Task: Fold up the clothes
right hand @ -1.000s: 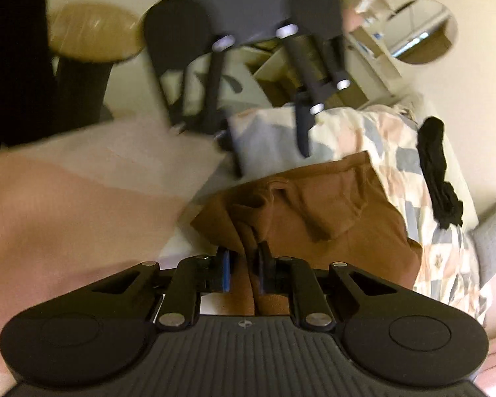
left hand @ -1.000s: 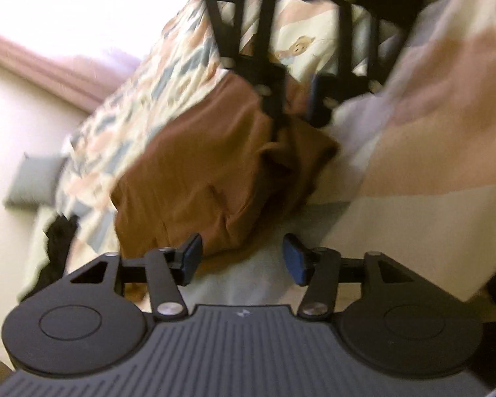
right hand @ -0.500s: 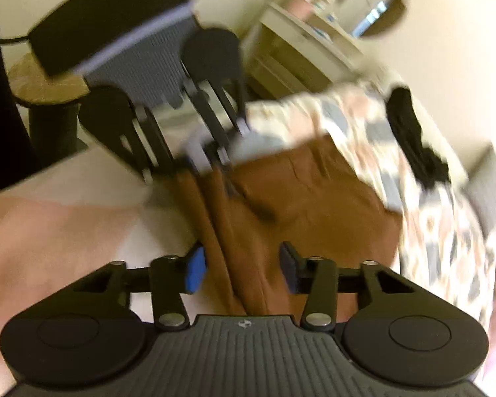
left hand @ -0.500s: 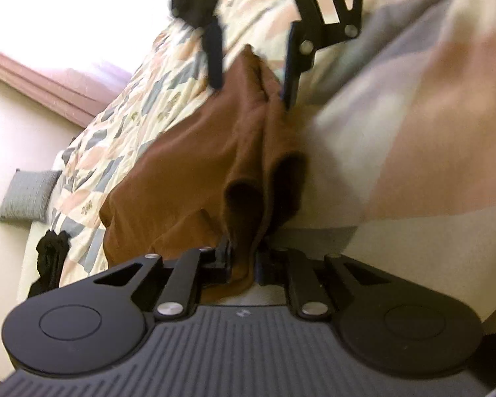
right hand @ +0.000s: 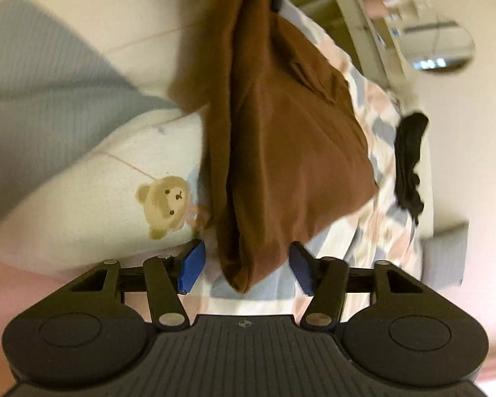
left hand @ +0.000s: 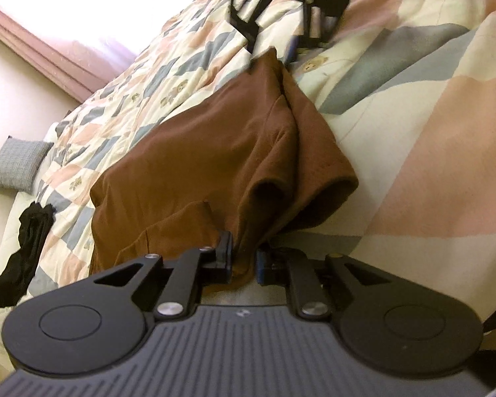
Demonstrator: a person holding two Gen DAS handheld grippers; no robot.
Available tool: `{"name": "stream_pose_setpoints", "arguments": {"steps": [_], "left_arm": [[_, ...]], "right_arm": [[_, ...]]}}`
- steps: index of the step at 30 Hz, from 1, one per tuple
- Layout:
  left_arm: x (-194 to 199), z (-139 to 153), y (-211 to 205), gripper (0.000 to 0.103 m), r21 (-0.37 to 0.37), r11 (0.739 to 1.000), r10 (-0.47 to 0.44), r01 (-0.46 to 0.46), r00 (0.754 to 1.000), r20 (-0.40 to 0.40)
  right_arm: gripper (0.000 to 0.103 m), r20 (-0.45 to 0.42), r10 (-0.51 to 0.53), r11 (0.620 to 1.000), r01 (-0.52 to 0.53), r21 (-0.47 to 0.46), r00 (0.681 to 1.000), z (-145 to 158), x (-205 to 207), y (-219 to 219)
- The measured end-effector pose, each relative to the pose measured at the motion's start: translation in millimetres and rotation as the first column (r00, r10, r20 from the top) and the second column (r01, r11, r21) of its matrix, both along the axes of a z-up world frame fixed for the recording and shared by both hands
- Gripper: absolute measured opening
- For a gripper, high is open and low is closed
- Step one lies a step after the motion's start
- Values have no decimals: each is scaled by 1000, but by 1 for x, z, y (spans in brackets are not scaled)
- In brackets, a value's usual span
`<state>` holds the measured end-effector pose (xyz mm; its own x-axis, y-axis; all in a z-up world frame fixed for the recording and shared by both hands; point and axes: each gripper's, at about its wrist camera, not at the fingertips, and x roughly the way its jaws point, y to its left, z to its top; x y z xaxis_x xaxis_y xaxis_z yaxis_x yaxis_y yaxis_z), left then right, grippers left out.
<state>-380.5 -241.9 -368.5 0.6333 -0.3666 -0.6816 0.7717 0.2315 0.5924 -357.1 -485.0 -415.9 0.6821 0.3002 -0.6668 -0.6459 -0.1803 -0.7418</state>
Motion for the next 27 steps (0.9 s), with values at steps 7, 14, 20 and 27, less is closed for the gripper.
{"name": "stream_pose_setpoints", "arguments": {"steps": [7,14,20,27], "left_arm": [[50,57,31,10,-170,969,156,-180,977,-143],[181,81,111,9,-297,736,435,-609,761,-481],[270,21,169,9,-204,503,383,-840,428,-819],[294,-1,213,14,-165,316,136,-934,217,-967]], "right_arm": [[10,-295,-117,989,138,53,948,100,89,26],[13,-458,-167,963,245,115,873,166,238,91],[43,-654,-321,882,467,56,685,117,362,146],[70,-950,-269,379,924,47,159,112,403,55]]}}
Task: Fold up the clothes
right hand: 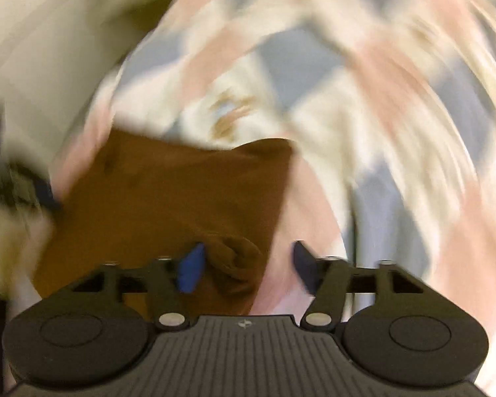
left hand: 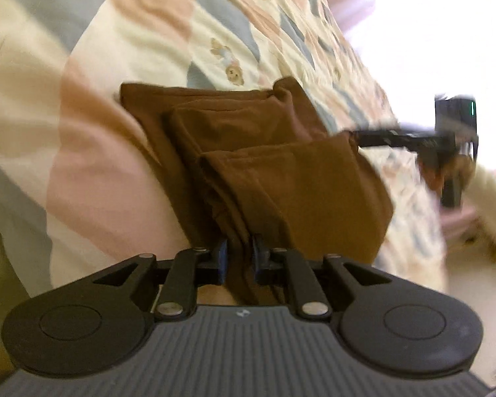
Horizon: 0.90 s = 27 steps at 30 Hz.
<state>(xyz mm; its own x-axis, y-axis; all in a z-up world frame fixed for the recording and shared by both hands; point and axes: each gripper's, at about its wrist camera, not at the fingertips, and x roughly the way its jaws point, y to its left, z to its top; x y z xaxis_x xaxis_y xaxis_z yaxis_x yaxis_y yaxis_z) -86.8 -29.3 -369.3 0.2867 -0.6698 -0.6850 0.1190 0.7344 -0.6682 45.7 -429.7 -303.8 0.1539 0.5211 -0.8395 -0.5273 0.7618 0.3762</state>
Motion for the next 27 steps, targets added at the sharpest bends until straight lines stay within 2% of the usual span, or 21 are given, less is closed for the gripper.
{"name": "stream_pose_setpoints", "arguments": {"steps": [2,3,5,7,8,9,10,13,15,19,21,25,27], "left_arm": [[0,0,6,16,-55,998,30,-32,999,-24],[1,0,8,21,-86,995,45,-48,998,-31],[6,-2,5,33,-103,992,67,-71,997,-41],[11,-5,2,33,-104,990,89,-93,995,-50],[14,-6,0,26,-98,989,103,-108,993,-52],[16,-5,-1,12,-85,989,119,-123,992,-47],[16,-1,-2,12,-71,989,127,-128,992,-25],[13,21,-9,10,2,993,115,-115,989,94],[12,37,-9,10,53,991,114,-125,978,176],[23,48,0,10,104,977,152,-185,954,260],[32,41,1,10,134,972,153,-193,953,262],[42,18,0,10,211,960,130,-182,963,238],[43,10,0,10,215,959,133,-184,964,231]], "right_arm": [[70,-80,-160,978,169,121,984,0,-6,-32],[70,-113,-203,963,219,159,973,-2,-7,-39],[68,-141,-238,945,262,194,961,-10,-11,-43],[65,-133,-228,949,251,191,964,-18,-11,-33],[42,-140,-215,952,239,191,967,-23,-9,-26],[22,-148,-200,955,227,192,969,-28,-7,-20],[12,-140,-190,960,214,181,972,-28,-7,-15],[11,-34,-177,963,180,200,984,-7,-9,-7],[11,-8,-197,955,194,223,980,5,-6,-7],[10,55,-227,948,207,241,972,15,11,8],[10,66,-247,947,226,229,967,10,25,19],[10,63,-237,964,227,137,969,-13,50,45],[10,50,-231,969,226,98,972,-25,58,55]]}}
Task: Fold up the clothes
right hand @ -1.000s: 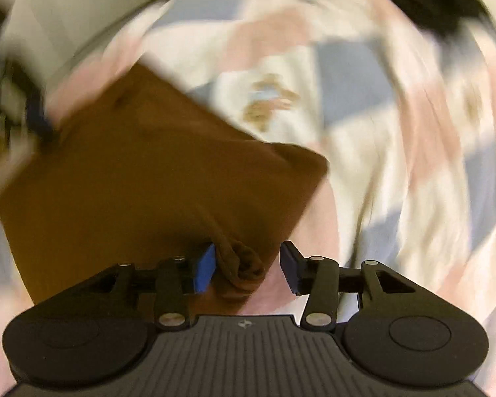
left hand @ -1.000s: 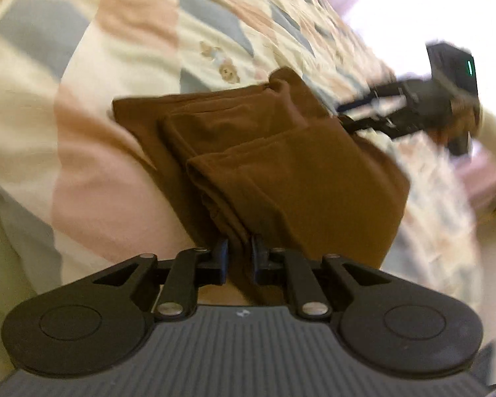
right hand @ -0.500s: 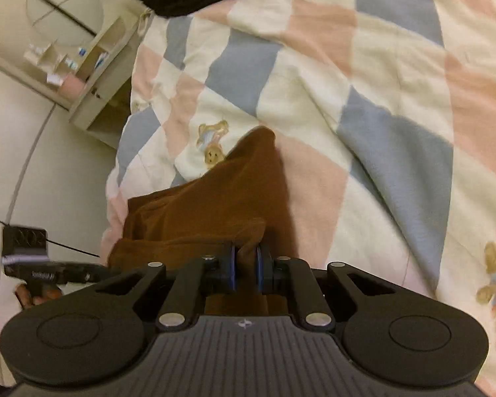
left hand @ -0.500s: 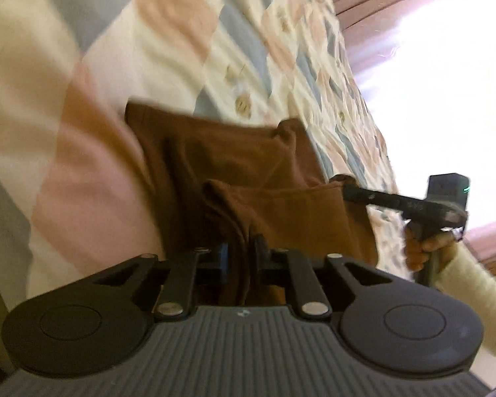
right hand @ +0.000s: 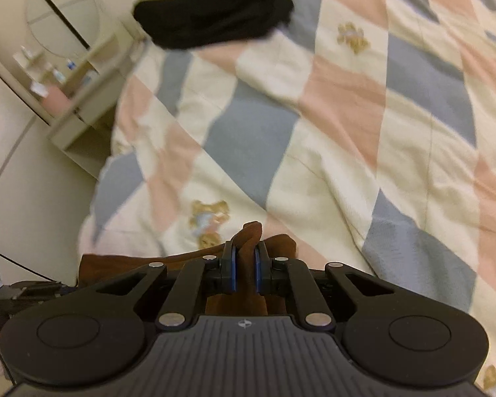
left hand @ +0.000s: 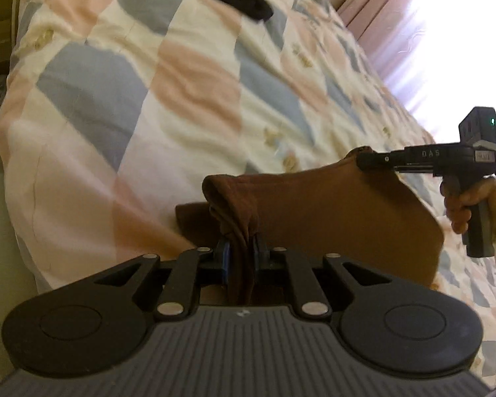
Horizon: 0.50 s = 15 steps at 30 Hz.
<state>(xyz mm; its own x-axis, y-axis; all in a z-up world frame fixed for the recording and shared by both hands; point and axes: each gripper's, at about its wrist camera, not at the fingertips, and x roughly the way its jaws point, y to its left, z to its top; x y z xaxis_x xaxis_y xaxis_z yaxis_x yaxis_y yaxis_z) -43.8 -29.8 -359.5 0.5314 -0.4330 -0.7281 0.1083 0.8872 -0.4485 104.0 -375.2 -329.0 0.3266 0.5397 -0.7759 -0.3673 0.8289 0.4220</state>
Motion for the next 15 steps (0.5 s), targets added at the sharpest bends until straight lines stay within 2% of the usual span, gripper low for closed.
{"name": "stream_pose_setpoints", "arguments": {"steps": [3,6,7,8,9,10,12,13,15], "left_arm": [[5,-6,-1,13,6,1000,3,-3,1000,-9],[6,0,0,20,44,999,-10,11,1000,-23],[6,5,1,20,52,999,-15,16,1000,-22],[5,11,3,22,72,997,-14,15,1000,-14],[3,20,5,17,107,994,-9,8,1000,4],[1,28,6,17,143,990,-6,2,1000,22],[-1,46,8,17,202,979,-11,-1,998,60],[-1,54,8,17,209,978,-20,4,997,75],[1,66,-1,17,191,980,-71,51,993,98]], "right_arm": [[11,-20,-4,999,3,-34,1000,-12,4,4],[21,-46,-9,997,5,-79,999,-24,5,7],[32,-30,-35,996,32,-83,999,-21,4,4],[50,-10,-65,994,64,-83,998,-16,2,1],[56,9,-95,992,95,-84,995,-11,0,-3],[59,65,-137,986,142,-88,988,1,-6,-9],[59,178,-221,967,240,-90,959,26,-26,-24],[59,227,-262,954,287,-87,938,39,-38,-33],[53,261,-333,938,347,-6,906,58,-70,-53]]}}
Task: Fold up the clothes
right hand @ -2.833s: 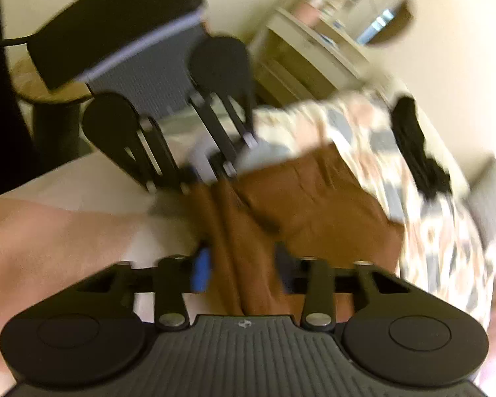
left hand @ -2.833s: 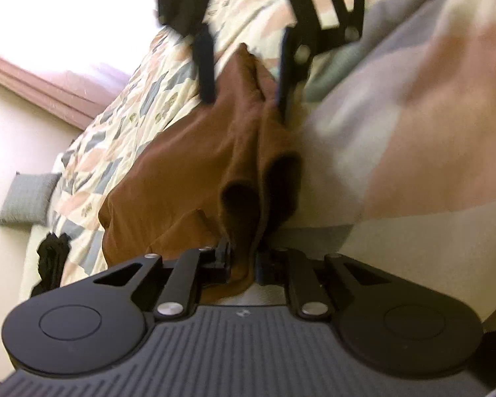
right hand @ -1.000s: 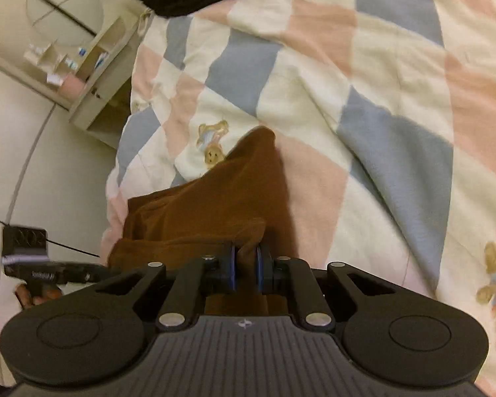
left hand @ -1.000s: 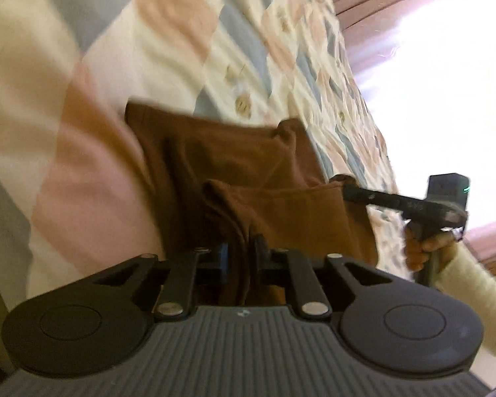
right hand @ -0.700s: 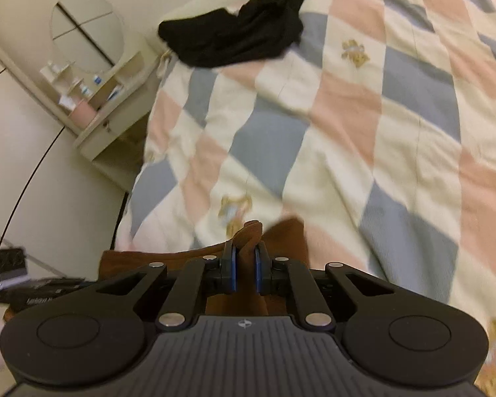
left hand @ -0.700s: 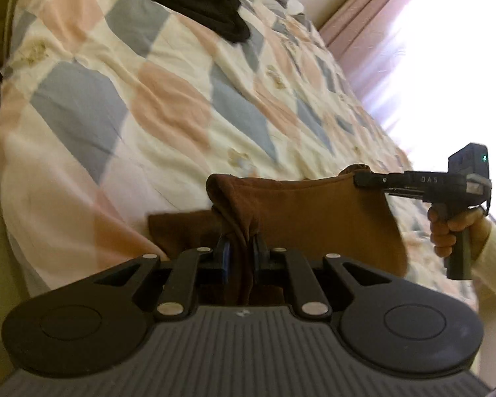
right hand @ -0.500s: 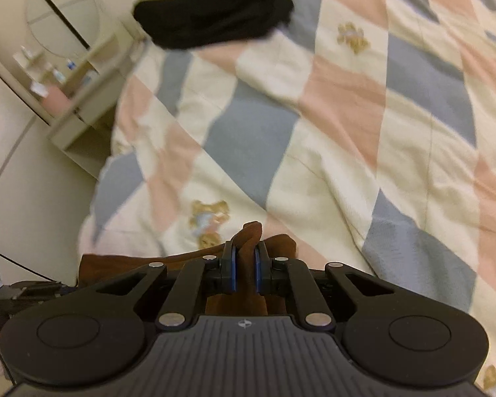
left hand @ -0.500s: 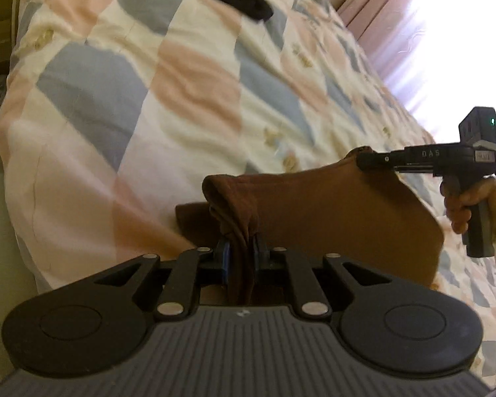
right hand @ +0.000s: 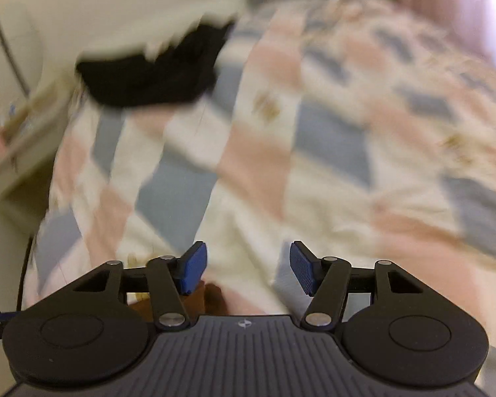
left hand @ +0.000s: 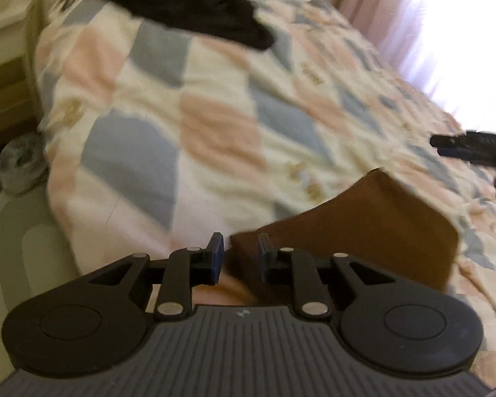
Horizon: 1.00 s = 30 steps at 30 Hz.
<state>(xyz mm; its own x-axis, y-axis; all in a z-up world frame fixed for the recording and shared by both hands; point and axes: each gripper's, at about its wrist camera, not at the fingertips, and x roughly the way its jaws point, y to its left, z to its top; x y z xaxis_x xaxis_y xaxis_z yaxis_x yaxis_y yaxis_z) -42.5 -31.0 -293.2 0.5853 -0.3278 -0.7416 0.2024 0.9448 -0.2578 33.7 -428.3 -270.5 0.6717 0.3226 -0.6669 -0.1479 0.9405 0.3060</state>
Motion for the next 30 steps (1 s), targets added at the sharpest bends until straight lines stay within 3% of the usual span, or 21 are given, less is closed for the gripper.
{"name": "stream_pose_setpoints", "arguments": {"steps": [2,4,7,8,10,12,14,17,19,21,24,27,30], "left_arm": [[3,4,-21,17,-46,996,-78,79,997,30],[9,1,-50,17,-90,982,-160,165,985,65],[22,-17,-90,19,-116,961,-245,252,967,70],[25,-27,-102,19,-96,958,-266,271,962,63],[27,-51,-121,15,12,958,-288,288,957,31],[24,-69,-125,16,59,954,-296,294,955,27],[23,-74,-125,16,76,952,-298,295,954,28],[26,-70,-126,15,88,952,-296,293,955,16],[27,-58,-125,10,87,953,-293,291,956,17],[28,-40,-123,10,46,952,-304,302,951,51],[29,-25,-128,11,-2,940,-340,342,935,100],[35,-41,-145,12,30,925,-381,380,921,80],[44,-73,-157,10,87,922,-382,378,924,35]], "right_arm": [[24,22,-35,996,33,81,999,9,-37,-11],[16,35,-18,992,14,123,999,5,-73,-6],[11,59,20,997,-24,78,998,-18,-120,15],[11,52,12,998,-15,67,999,-27,-129,21],[9,60,-39,999,38,7,997,-51,-143,33],[0,46,-65,994,69,-86,997,-71,-144,46],[0,28,-84,990,87,-109,996,-90,-143,48],[0,28,-71,988,74,-133,997,-94,-138,51],[0,22,-72,989,74,-125,997,-86,-135,48],[2,68,-100,990,106,-92,993,-67,-143,42],[14,108,-134,985,144,-91,985,-52,-154,37],[13,79,-136,984,143,-102,988,-61,-153,36],[8,44,-129,976,135,-171,991,-86,-143,37]]}}
